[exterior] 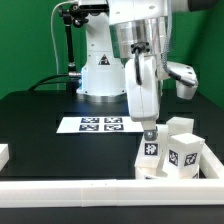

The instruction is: Assemble stool

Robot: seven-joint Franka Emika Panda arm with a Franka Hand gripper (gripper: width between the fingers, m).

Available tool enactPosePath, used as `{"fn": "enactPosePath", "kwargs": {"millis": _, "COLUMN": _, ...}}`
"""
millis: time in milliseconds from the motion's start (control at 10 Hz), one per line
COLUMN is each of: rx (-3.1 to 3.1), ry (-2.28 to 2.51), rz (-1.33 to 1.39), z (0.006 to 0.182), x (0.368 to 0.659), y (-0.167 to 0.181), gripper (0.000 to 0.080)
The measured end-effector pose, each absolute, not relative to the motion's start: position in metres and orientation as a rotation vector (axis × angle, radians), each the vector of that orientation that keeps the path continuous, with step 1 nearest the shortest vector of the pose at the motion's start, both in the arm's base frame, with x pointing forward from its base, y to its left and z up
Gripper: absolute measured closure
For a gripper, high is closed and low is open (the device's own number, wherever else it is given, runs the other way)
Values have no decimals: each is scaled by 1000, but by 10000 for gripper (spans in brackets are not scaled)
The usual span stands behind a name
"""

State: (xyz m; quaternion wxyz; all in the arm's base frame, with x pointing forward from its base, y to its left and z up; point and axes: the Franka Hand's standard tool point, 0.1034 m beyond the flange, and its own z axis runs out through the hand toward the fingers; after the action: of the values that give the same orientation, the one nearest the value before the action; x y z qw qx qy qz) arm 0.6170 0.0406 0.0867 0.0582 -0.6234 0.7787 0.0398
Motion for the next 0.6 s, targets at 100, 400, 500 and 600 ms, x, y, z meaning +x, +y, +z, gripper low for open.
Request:
{"fn": "enactPosePath", "kwargs": {"millis": 100, "rx": -1902, "ry": 2345, "rz": 119, "z": 91, "x": 621, "y": 42, "gripper": 174}}
{"fn": "enactPosePath", "kwargs": {"millis": 400, "rx": -1903, "ry": 2314, "rz": 170, "z": 110, "x": 626, "y": 44, "gripper": 151}}
{"fn": "enactPosePath", "kwargs": {"millis": 500, "rx": -1915, "ry": 2304, "rz": 159, "z": 108, "x": 626, "y": 44, "gripper": 151}}
{"fn": "enactPosePath", "kwargs": {"millis": 600, "rx": -1994, "ry": 2236, "rz": 153, "z": 107, "x": 626, "y": 44, "gripper": 150}}
